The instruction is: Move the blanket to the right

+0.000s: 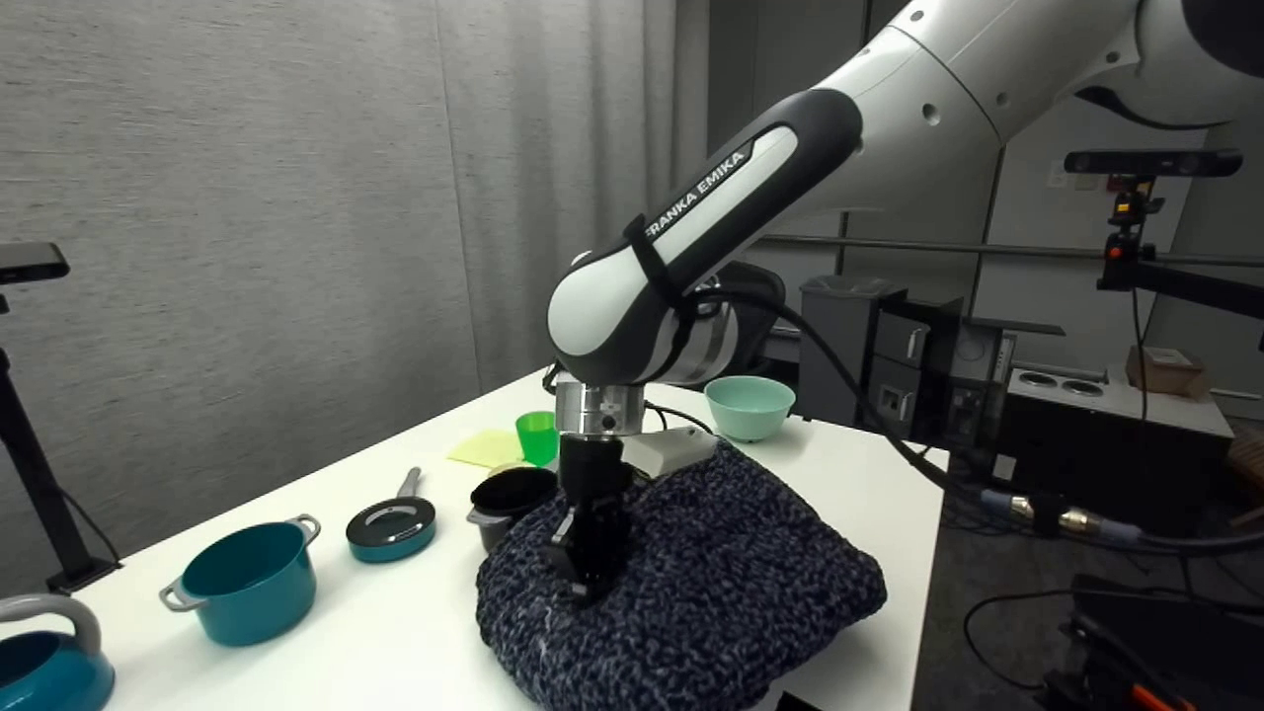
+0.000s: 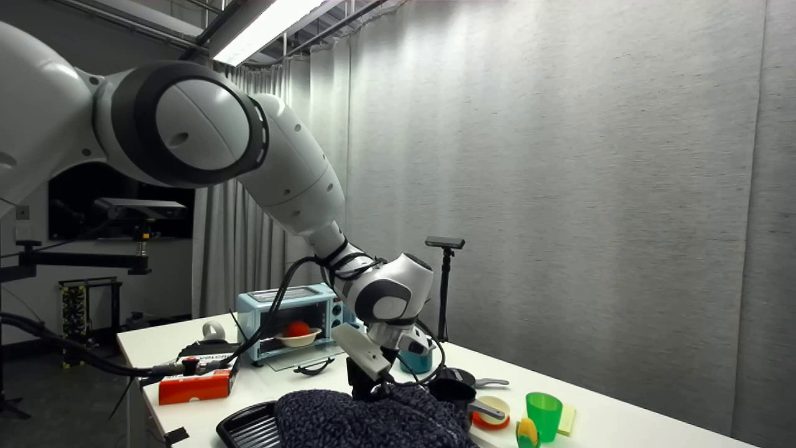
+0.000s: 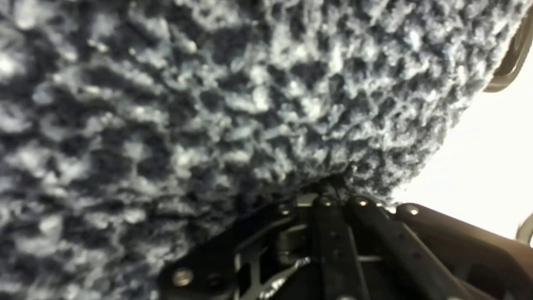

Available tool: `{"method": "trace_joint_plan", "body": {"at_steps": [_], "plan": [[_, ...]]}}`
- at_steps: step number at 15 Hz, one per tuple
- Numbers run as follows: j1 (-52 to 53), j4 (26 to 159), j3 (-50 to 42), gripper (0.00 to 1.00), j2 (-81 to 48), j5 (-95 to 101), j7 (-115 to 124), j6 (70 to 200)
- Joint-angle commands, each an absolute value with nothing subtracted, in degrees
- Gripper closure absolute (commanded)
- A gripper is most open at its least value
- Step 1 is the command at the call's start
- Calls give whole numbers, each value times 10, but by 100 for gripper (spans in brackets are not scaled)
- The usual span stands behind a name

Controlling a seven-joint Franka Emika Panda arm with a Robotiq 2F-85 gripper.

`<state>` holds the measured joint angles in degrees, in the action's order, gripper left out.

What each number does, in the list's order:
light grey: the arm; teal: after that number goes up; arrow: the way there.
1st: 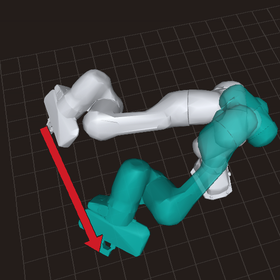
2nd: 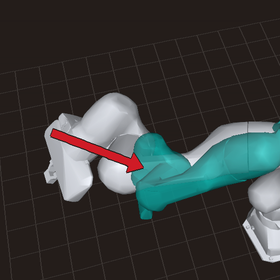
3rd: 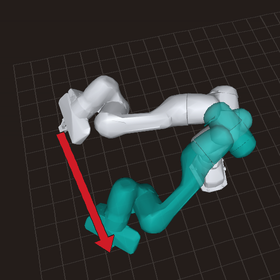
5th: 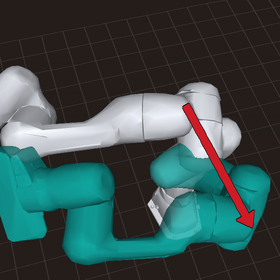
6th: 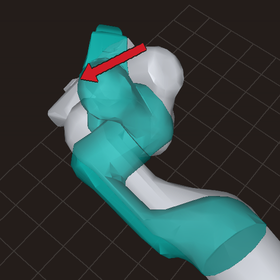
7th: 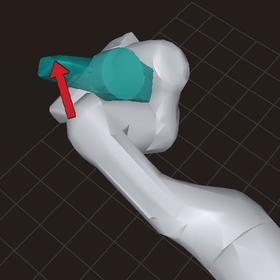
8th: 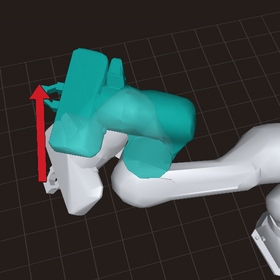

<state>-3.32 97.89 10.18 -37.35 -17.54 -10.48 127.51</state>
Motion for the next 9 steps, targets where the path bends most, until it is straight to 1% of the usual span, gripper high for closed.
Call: {"method": "trace_joint_plan", "body": {"at_steps": [1, 4, 9], "plan": [[-26, 981, 99, 100, -336, -159, -124, 1235], [-28, 976, 113, 100, -330, -186, -145, 1265], [-16, 934, 138, 100, -401, -237, -147, 1323]]}}
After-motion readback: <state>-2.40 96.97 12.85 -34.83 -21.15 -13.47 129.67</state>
